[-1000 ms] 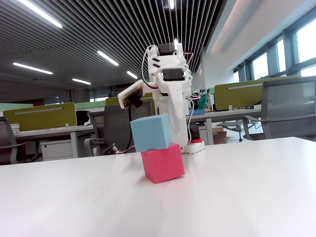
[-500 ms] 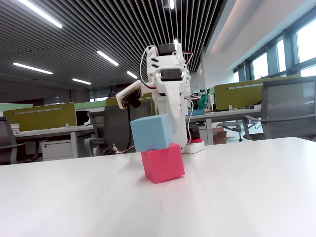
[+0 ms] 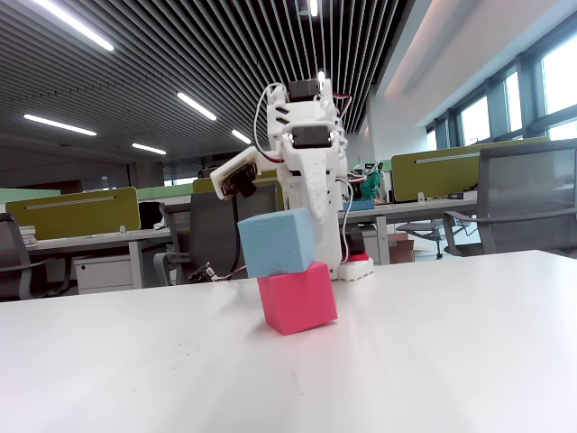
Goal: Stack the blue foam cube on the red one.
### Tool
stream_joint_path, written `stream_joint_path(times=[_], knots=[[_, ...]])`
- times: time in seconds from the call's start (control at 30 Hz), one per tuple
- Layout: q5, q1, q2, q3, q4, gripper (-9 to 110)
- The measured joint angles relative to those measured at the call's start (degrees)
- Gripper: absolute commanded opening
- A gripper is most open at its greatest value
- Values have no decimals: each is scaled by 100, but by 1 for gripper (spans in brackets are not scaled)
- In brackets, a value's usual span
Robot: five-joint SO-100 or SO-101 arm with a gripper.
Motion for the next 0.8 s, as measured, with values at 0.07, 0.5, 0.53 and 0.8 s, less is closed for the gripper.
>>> stream_joint_path(times=[0.07,0.5,0.53,0.8], knots=[[0,0,0,0,0,17],[0,0,0,0,0,17],[0,0,0,0,0,17],[0,79,0,9,0,19]])
